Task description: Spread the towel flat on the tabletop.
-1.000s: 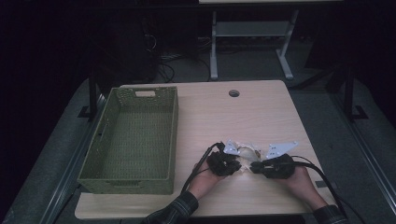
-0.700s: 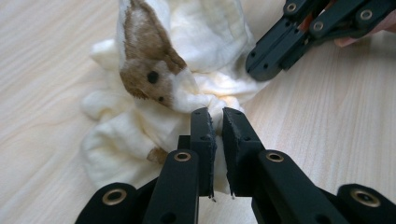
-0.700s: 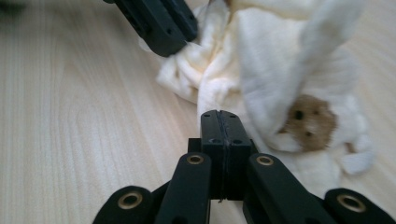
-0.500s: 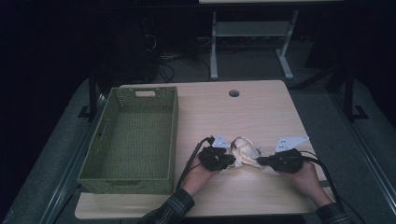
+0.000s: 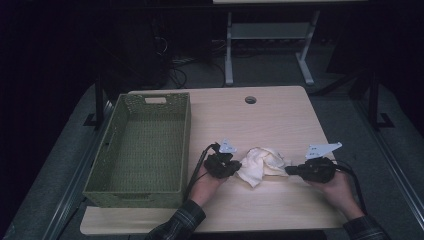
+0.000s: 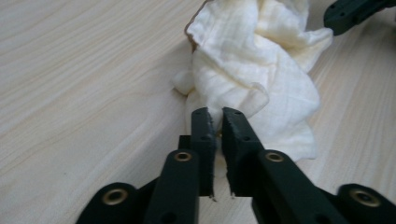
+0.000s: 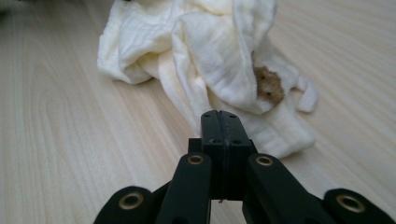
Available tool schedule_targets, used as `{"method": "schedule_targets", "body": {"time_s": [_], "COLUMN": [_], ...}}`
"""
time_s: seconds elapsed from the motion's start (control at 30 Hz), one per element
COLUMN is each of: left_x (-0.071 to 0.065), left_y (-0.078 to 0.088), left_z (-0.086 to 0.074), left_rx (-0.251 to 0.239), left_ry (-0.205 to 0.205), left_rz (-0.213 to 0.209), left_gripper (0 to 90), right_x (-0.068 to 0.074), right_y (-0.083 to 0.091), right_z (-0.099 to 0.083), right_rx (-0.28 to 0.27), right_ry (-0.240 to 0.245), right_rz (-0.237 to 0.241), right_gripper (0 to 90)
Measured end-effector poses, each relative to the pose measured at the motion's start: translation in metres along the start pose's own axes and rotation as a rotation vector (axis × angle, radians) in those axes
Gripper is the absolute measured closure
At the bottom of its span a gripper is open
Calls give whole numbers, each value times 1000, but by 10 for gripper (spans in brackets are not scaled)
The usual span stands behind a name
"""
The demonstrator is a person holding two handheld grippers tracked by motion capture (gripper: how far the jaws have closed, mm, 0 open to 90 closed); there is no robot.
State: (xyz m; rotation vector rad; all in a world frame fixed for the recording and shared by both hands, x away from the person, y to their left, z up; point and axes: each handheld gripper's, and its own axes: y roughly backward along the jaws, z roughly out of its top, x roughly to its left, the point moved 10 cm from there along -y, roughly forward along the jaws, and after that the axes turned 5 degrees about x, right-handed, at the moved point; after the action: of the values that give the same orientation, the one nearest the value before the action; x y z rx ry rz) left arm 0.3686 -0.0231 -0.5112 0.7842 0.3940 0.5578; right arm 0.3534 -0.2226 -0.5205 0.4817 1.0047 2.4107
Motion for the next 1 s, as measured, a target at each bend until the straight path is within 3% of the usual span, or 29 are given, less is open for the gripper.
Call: {"method": "schedule_targets", "body": {"time_s": [0.13, 0.23, 0.37, 0.47, 0.57, 0.67, 0.77, 0.93, 1.0], "left_x": [-2, -8, -18, -21, -17, -11, -6, 2, 3], "left_y": [0, -1, -4, -9, -14, -12, -8, -2, -1], "left_z": [2, 5, 10, 13, 12, 11, 11, 6, 5], "left_rx": [-21, -30, -48, -44, -33, -30, -34, -31, -31], "left_ry": [6, -23, -57, -81, -80, -64, -53, -32, -26], "left_rz": [-17, -36, -43, -13, 21, 33, 42, 58, 60], "left_gripper": [668, 546, 469, 455, 502, 692, 832, 859, 858], "right_x": [4, 6, 6, 7, 7, 8, 8, -1, -11], "right_y": [-4, -5, -6, -6, -6, -6, -4, 8, 9], "right_z": [-2, -3, -3, -3, -3, -4, -3, 2, 4], "right_rx": [20, 23, 25, 24, 27, 27, 15, -22, -30], "right_ry": [15, 16, 17, 19, 21, 25, 22, 21, 14], "right_rz": [9, 16, 18, 18, 16, 21, 29, -6, -31], "right_gripper": [897, 897, 893, 893, 893, 888, 816, 755, 743]}}
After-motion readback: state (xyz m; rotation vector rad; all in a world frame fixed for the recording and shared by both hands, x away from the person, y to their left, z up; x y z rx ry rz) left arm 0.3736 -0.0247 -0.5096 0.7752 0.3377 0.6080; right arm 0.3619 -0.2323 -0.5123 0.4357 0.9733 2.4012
